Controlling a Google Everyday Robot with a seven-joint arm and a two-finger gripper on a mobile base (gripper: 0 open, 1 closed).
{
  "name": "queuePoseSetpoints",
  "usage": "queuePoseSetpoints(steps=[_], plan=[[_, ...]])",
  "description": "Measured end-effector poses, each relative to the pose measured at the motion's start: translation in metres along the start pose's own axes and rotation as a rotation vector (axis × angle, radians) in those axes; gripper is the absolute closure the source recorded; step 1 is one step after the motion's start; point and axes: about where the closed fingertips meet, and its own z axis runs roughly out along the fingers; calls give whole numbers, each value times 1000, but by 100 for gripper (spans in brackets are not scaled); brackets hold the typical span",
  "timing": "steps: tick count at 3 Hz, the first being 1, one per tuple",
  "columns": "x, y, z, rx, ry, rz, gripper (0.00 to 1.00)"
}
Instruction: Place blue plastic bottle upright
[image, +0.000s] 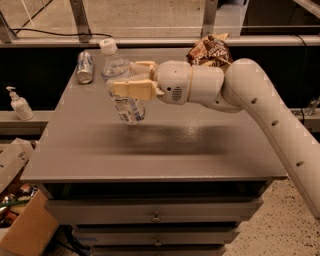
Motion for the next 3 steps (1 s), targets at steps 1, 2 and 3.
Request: queuePoseSetpoints(steps=[1, 2, 3], plan=[[-13, -1, -3, -23, 27, 15, 100], [-24, -1, -8, -36, 45, 21, 100], [-33, -2, -11, -46, 52, 28, 100]])
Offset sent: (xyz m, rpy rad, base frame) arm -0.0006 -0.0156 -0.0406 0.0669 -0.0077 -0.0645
